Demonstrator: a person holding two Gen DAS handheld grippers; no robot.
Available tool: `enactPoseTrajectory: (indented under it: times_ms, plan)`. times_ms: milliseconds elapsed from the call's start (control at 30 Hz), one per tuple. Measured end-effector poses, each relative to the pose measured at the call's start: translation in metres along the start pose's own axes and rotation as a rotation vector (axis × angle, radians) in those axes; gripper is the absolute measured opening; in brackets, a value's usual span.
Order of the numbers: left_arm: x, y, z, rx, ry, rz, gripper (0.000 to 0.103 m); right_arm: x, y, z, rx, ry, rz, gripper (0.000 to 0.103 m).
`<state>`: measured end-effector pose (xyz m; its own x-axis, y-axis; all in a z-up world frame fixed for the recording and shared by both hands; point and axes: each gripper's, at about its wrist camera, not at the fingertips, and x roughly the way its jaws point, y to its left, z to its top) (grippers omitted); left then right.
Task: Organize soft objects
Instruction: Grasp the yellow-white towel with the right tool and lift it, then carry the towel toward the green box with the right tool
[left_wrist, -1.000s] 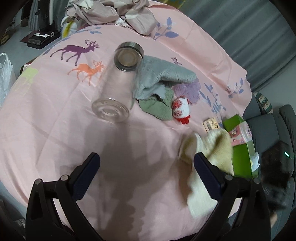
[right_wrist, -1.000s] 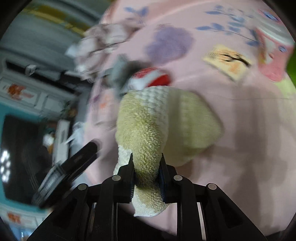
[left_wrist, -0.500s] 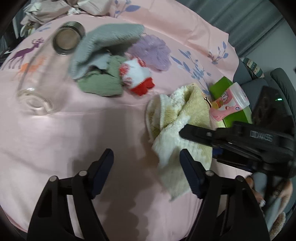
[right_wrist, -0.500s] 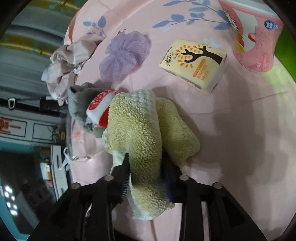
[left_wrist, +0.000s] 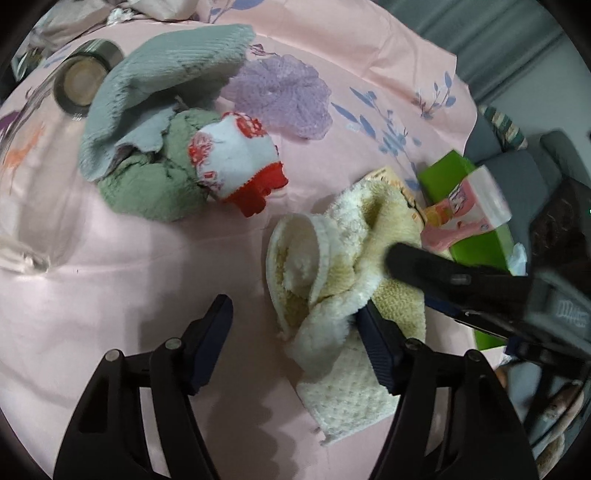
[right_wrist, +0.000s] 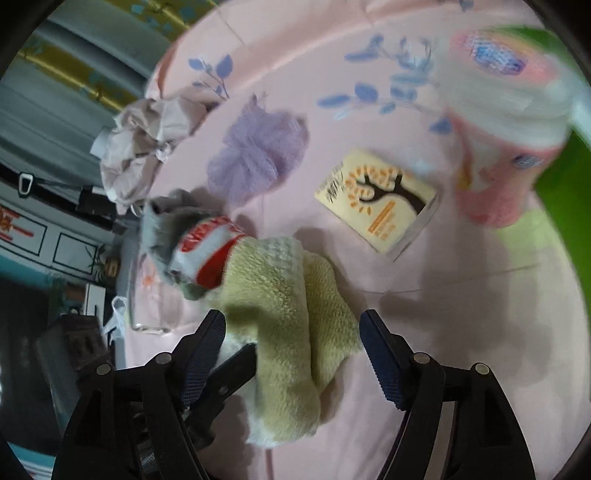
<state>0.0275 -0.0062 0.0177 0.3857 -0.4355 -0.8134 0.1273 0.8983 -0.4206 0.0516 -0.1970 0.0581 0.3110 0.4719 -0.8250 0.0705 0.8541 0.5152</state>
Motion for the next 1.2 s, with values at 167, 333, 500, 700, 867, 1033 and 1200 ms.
enactPoseTrajectory:
  times_ms: [167,333,500,700,867,1033,1200]
  plan:
    - [0.006,-0.003,0.002,0.021,-0.001,0.034,0.067,0.013,-0.003,-0.002,-0.033,-0.024,0.016,0.075]
    - [0.011,-0.011,0.000,0.069,-0.035,0.077,0.066,0.025,0.000,-0.004,-0.051,-0.001,0.065,0.051]
    - [0.009,-0.008,-0.006,0.043,-0.040,-0.018,0.035,0.022,-0.009,-0.012,-0.034,-0.020,0.140,0.045]
    - [-0.007,-0.018,-0.020,0.056,-0.049,-0.020,0.024,0.013,0.002,-0.031,-0.057,-0.037,0.129,0.045]
    - [-0.034,-0.028,-0.030,0.077,-0.081,-0.015,0.021,-0.006,0.017,-0.048,-0.083,-0.065,0.151,0.045]
    - [-0.062,-0.039,-0.035,0.094,-0.126,-0.023,0.021,-0.033,0.035,-0.058,-0.111,-0.120,0.166,0.045]
    - [-0.085,-0.053,-0.039,0.124,-0.177,-0.036,0.021,-0.060,0.048,-0.063,-0.142,-0.180,0.168,0.045]
